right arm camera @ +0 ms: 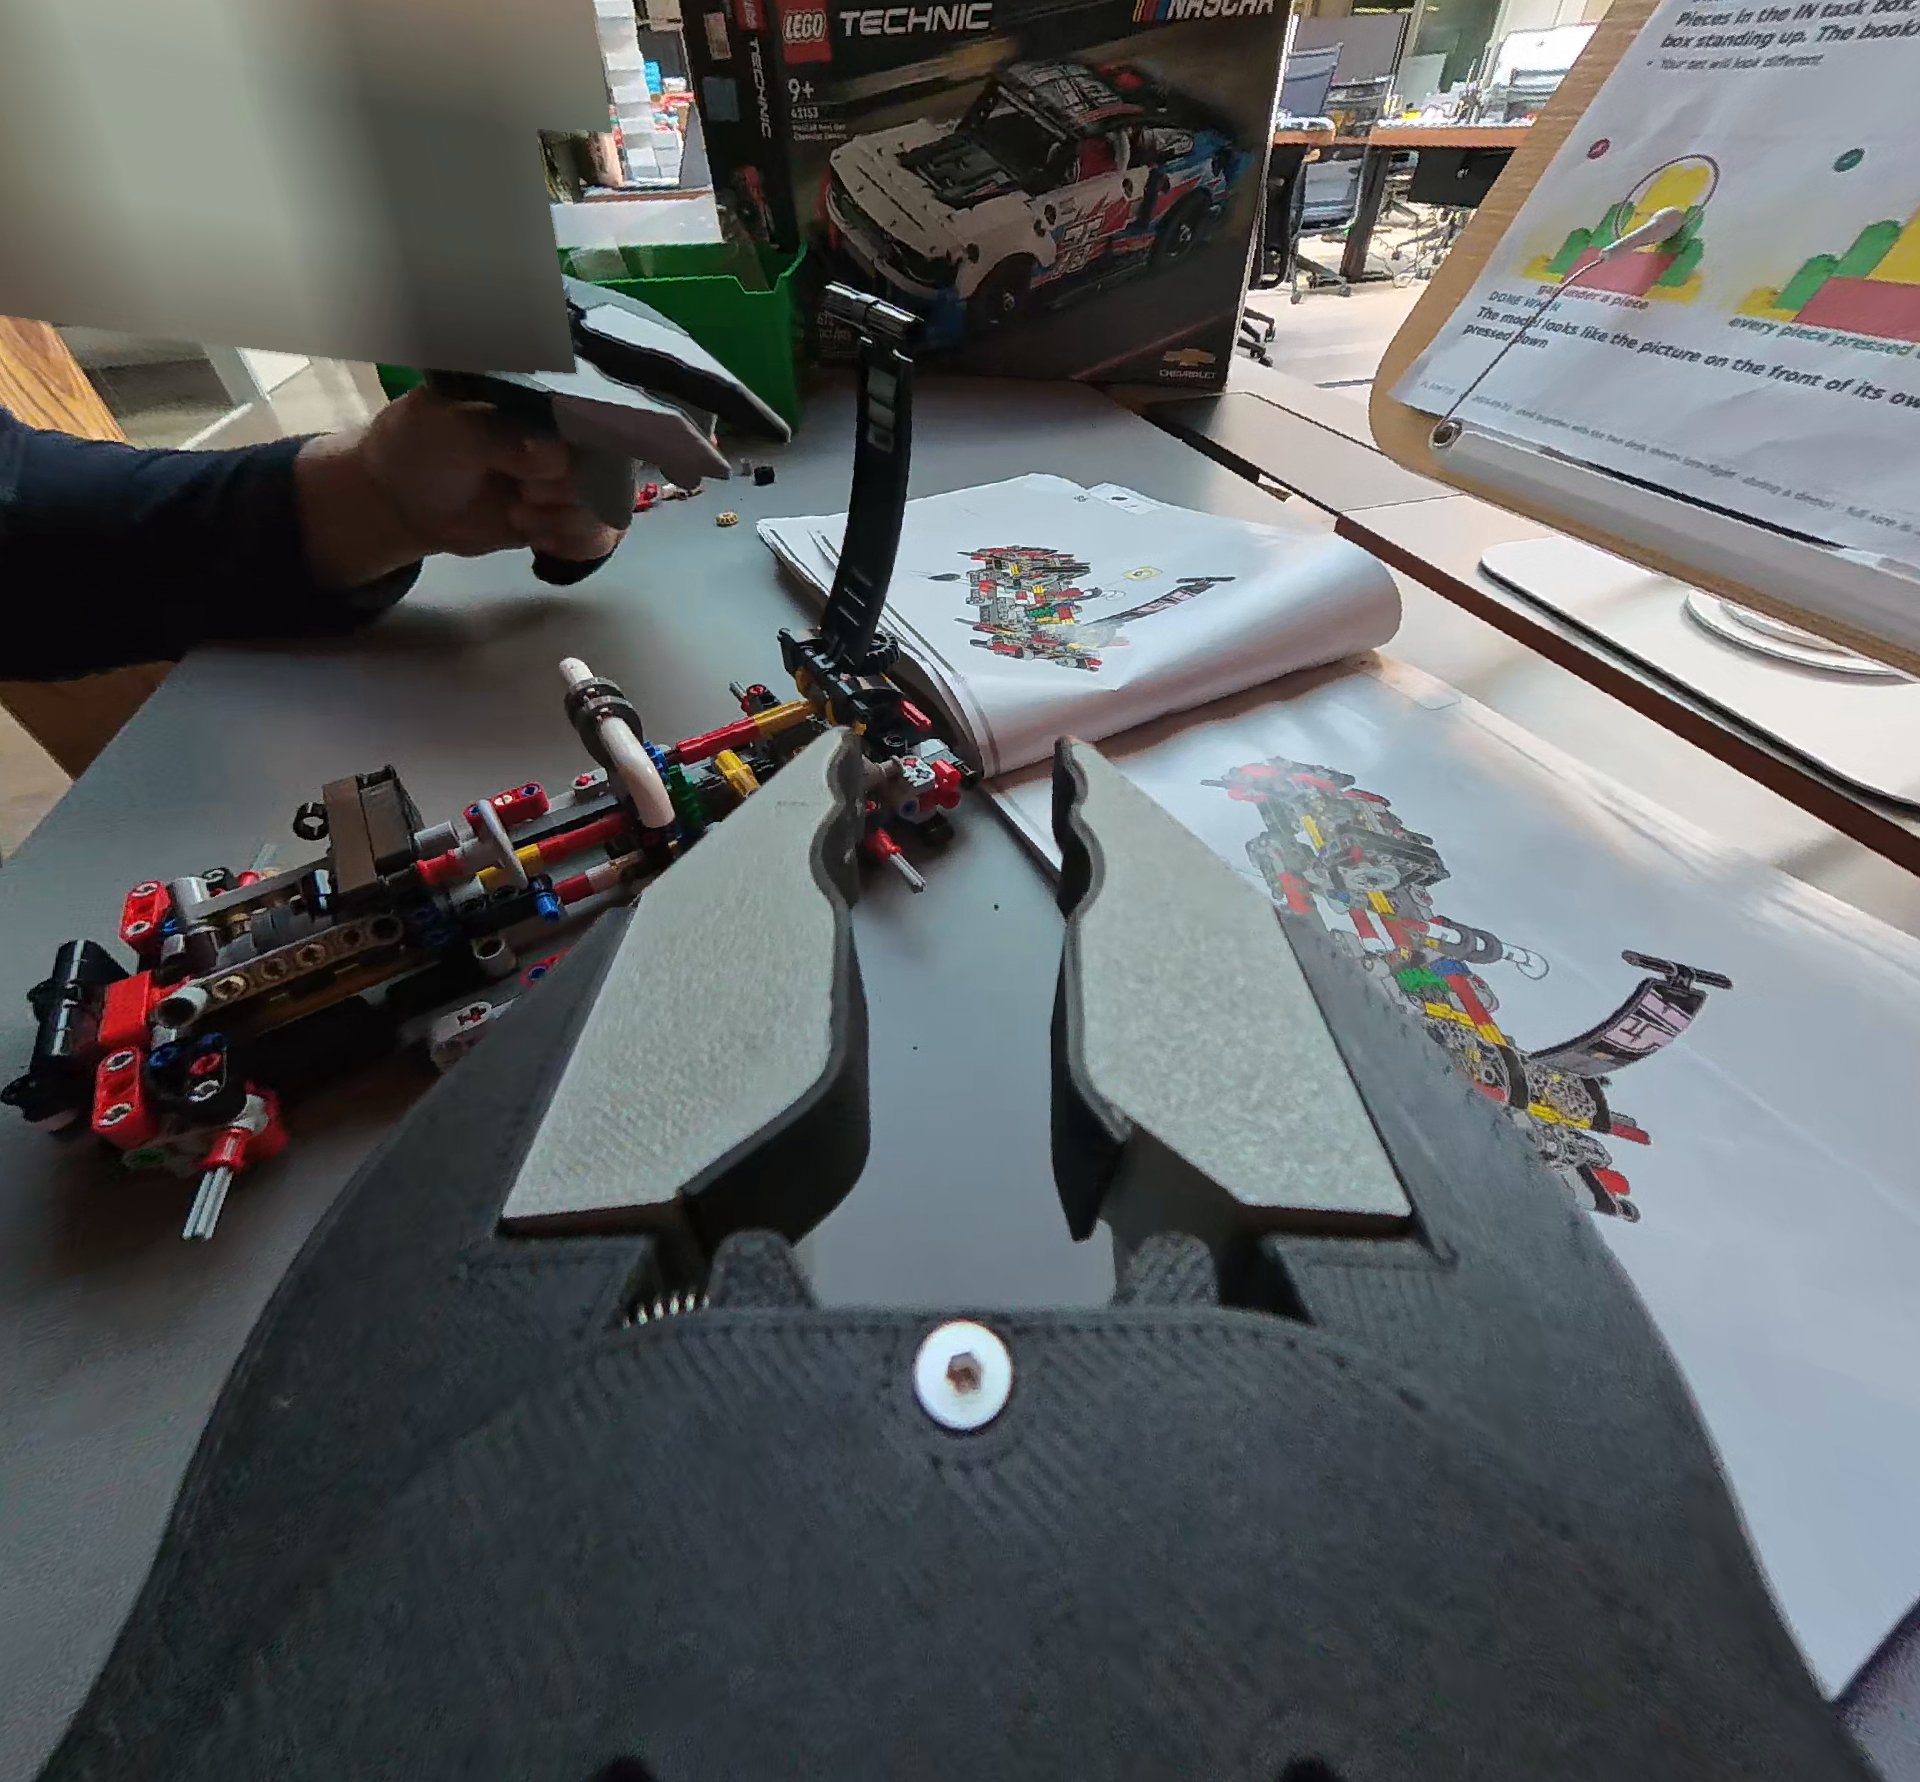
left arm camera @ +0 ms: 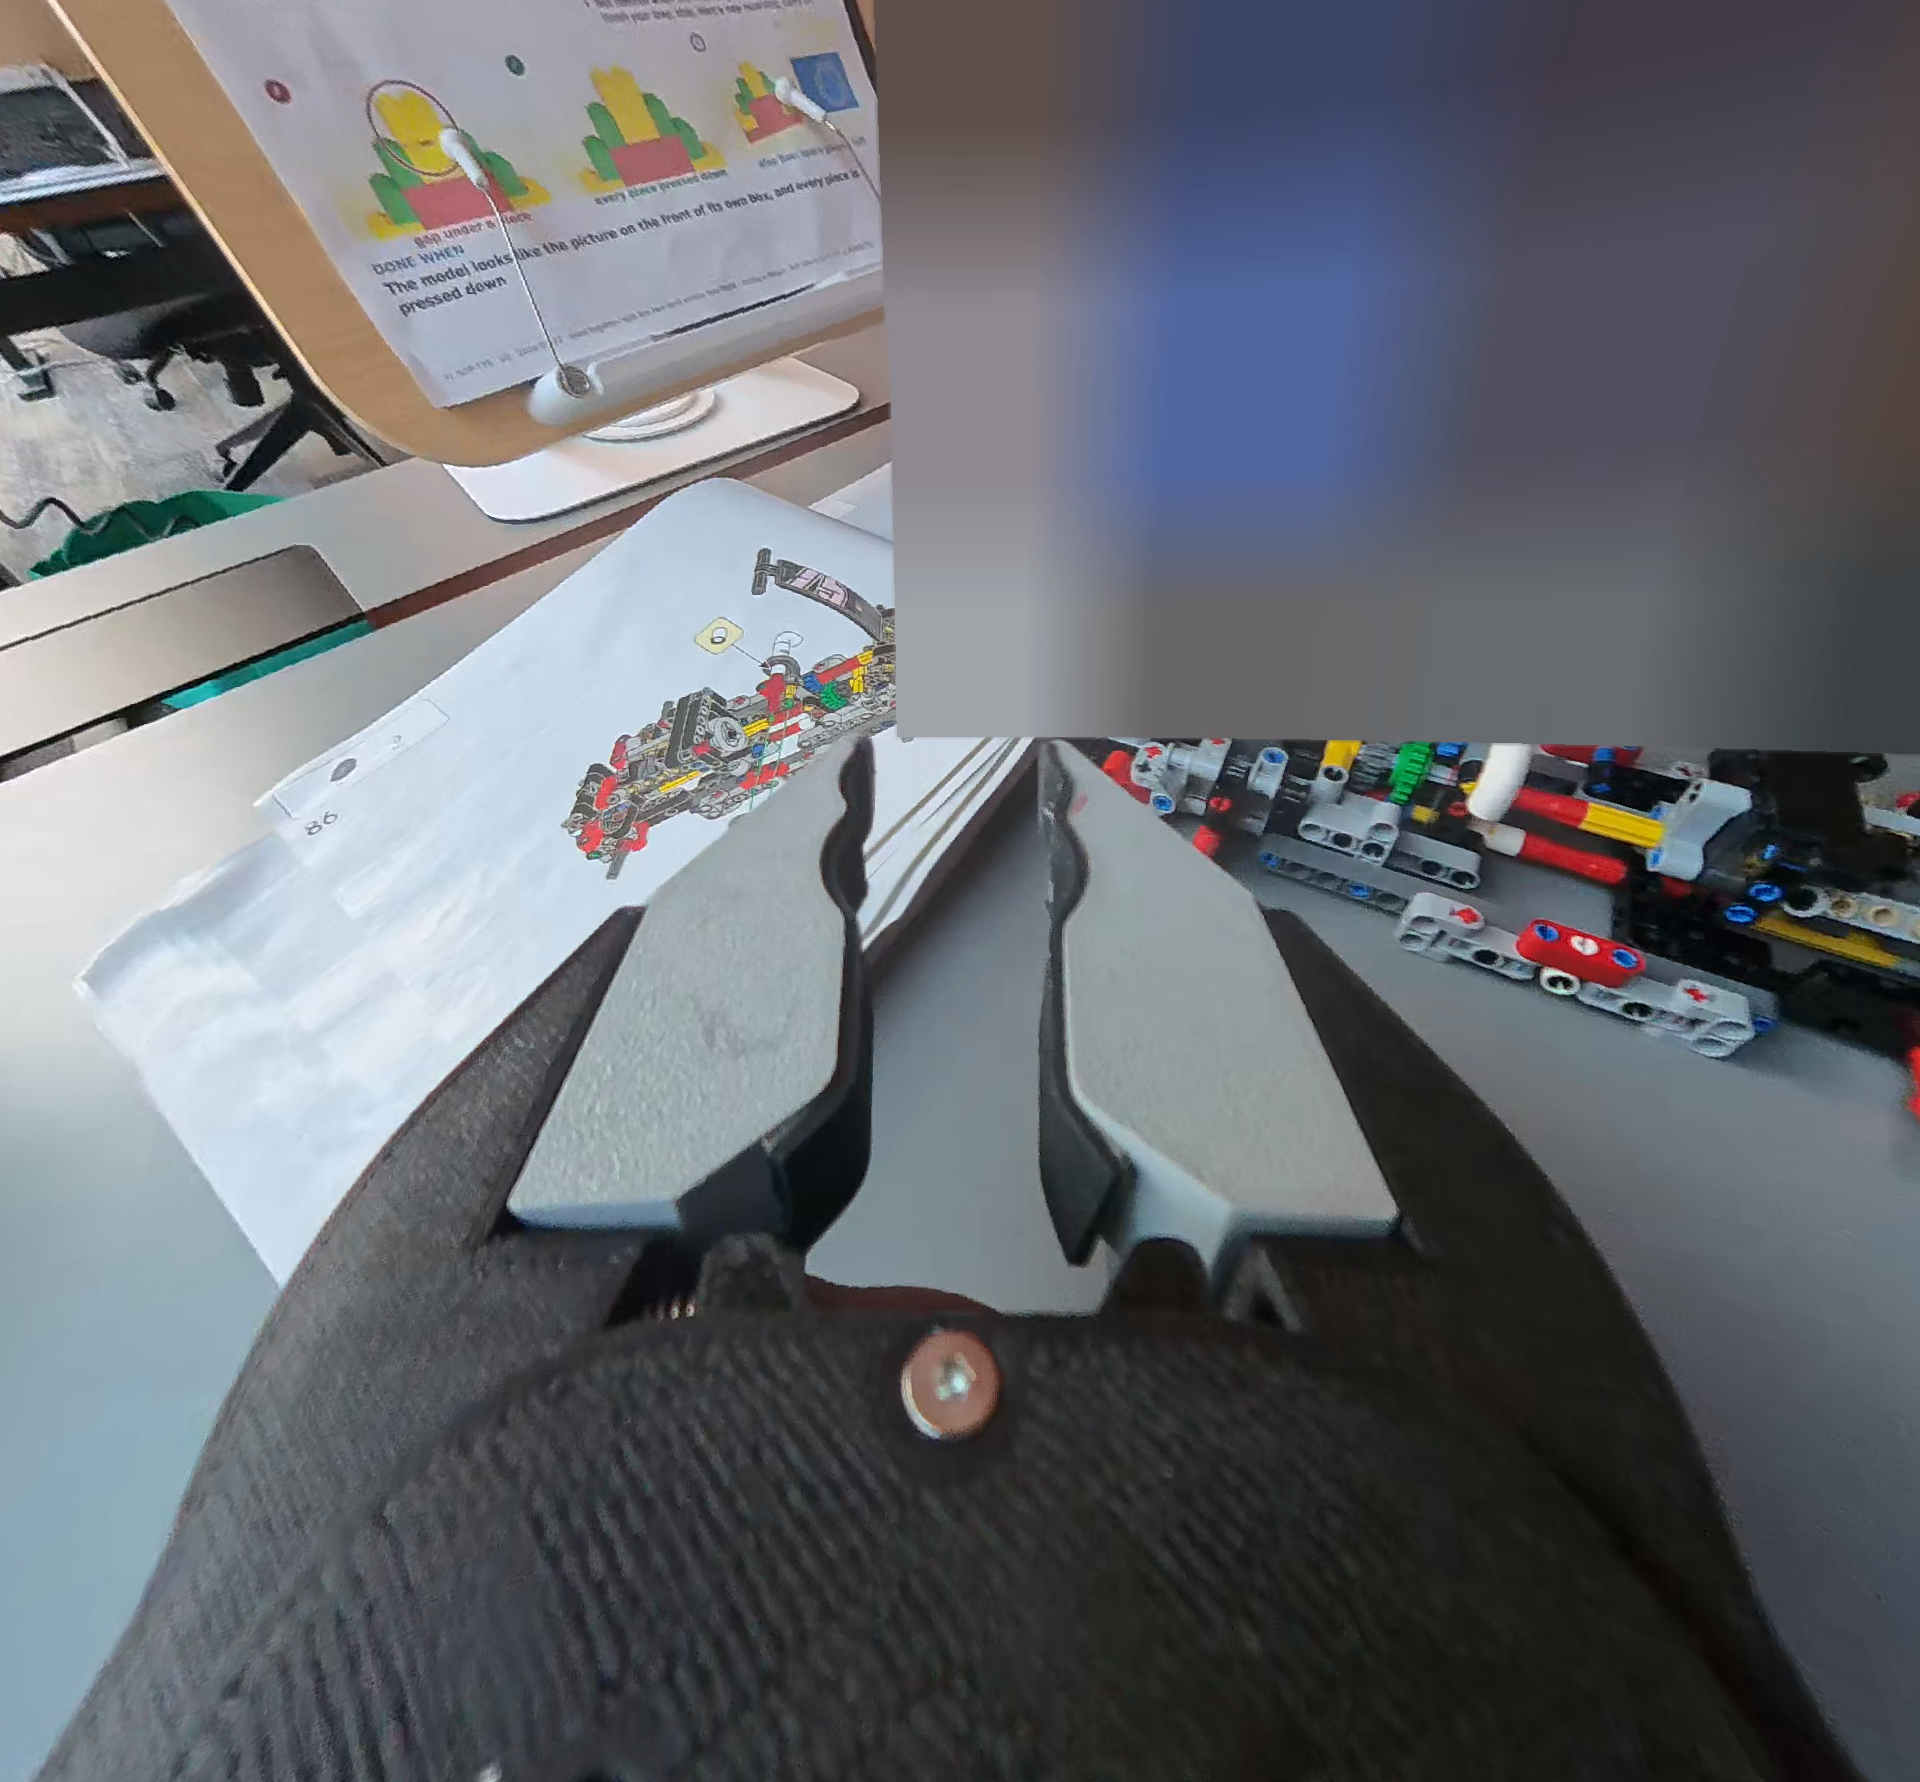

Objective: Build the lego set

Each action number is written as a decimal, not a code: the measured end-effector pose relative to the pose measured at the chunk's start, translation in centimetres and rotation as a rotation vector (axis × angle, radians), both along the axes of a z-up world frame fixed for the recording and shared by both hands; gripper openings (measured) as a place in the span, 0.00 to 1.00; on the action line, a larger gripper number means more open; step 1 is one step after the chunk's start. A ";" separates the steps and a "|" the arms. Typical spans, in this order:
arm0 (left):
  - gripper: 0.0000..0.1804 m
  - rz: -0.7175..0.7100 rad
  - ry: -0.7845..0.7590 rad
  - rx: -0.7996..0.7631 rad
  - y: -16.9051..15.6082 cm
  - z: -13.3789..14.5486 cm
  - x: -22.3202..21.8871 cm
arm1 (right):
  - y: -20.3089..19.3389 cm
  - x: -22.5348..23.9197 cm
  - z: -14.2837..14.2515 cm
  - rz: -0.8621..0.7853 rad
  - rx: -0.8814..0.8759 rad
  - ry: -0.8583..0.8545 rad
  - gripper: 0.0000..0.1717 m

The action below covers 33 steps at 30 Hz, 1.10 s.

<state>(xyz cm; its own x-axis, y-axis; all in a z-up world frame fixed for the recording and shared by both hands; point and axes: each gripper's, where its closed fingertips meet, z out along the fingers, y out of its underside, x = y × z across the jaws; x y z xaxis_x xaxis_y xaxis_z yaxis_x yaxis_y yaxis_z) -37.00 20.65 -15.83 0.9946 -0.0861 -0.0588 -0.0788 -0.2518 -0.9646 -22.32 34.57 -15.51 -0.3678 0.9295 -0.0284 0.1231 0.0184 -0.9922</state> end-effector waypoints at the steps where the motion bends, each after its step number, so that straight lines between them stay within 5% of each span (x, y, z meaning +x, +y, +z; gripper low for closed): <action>1: 0.16 -0.002 -0.009 0.001 0.1 -0.1 0.0 | 0.0 -0.1 0.0 0.001 0.001 0.001 0.20; 29: 0.15 0.032 0.031 0.180 -0.1 1.5 -2.2 | -0.7 0.8 1.4 0.056 -0.087 0.071 0.20; 33: 0.14 0.030 0.042 0.172 0.1 1.4 -2.2 | 1.4 0.3 0.6 -0.072 -0.031 0.030 0.17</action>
<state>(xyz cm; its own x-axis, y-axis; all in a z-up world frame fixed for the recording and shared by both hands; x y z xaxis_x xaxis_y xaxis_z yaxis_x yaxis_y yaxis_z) -39.25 20.71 -14.44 0.9928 -0.0415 -0.1119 -0.1152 -0.0863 -0.9896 -22.02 35.99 -14.92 -0.3013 0.9523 -0.0477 0.0932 -0.0204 -0.9954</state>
